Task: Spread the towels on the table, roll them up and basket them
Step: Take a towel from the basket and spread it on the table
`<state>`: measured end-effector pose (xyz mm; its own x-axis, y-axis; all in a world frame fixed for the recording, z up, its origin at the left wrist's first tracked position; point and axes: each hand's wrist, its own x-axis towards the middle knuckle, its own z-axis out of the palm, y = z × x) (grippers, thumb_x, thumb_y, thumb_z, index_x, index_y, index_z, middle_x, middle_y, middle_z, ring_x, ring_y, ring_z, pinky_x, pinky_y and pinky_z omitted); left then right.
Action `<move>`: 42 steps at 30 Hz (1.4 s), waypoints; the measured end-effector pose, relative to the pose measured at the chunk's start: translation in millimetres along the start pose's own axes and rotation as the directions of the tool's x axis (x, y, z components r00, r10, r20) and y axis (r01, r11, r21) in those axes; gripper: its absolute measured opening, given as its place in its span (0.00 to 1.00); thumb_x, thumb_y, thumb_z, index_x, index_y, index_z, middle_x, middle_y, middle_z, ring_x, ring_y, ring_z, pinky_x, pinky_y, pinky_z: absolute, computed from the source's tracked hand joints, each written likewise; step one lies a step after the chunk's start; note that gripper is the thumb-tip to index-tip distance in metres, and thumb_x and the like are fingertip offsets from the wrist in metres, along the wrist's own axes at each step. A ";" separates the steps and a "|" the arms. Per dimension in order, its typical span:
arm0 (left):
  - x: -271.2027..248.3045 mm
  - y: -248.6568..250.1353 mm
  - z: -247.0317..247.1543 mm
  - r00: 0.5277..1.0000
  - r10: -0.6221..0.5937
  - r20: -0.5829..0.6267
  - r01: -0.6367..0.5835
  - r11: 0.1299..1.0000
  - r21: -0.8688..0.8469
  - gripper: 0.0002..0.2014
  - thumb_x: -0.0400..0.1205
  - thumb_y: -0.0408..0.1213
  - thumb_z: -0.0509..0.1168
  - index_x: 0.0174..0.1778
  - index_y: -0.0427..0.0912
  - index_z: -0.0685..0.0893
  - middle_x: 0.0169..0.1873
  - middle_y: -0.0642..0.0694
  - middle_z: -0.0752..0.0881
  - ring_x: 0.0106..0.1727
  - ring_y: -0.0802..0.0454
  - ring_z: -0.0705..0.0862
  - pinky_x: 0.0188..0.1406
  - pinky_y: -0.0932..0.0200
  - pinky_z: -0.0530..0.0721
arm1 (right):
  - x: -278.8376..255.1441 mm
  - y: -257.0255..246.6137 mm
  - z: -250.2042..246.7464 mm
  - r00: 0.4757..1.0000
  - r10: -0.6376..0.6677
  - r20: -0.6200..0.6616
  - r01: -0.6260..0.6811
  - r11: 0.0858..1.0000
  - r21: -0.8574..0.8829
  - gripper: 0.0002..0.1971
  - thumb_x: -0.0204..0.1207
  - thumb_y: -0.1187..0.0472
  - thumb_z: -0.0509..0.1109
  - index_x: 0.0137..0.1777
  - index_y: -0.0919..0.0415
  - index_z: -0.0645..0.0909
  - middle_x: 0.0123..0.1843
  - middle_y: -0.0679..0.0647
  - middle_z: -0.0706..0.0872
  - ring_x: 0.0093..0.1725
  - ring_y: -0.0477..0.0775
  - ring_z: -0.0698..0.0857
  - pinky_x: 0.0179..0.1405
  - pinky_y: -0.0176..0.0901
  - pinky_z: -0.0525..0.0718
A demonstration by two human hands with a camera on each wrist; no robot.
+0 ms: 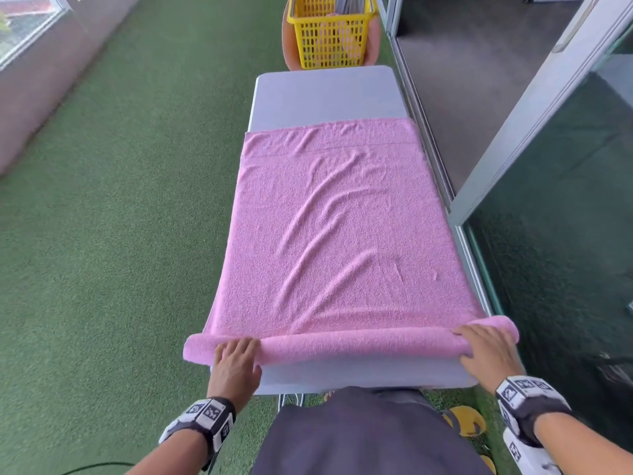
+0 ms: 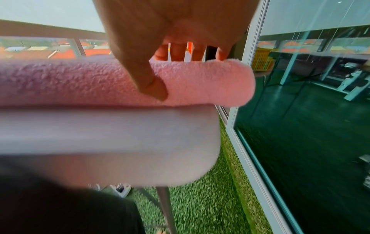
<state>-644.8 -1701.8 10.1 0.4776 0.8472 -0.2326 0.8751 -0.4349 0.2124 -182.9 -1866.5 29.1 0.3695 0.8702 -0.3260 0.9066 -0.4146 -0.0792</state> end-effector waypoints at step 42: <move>42.8 -8.9 -20.0 0.995 0.060 0.079 -0.065 0.996 0.059 0.38 0.74 0.49 0.73 0.77 0.36 0.69 0.75 0.41 0.72 0.77 0.41 0.69 0.77 0.44 0.53 | 44.7 -32.1 -32.4 0.985 -0.102 0.141 0.097 0.995 0.039 0.30 0.79 0.41 0.64 0.80 0.43 0.61 0.77 0.36 0.66 0.81 0.46 0.63 0.83 0.55 0.51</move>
<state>-633.8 -1655.6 17.2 0.5341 0.7929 -0.2935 0.8453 -0.5062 0.1707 -188.8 -1805.7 47.6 0.2429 0.8615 -0.4460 0.9294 -0.3383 -0.1474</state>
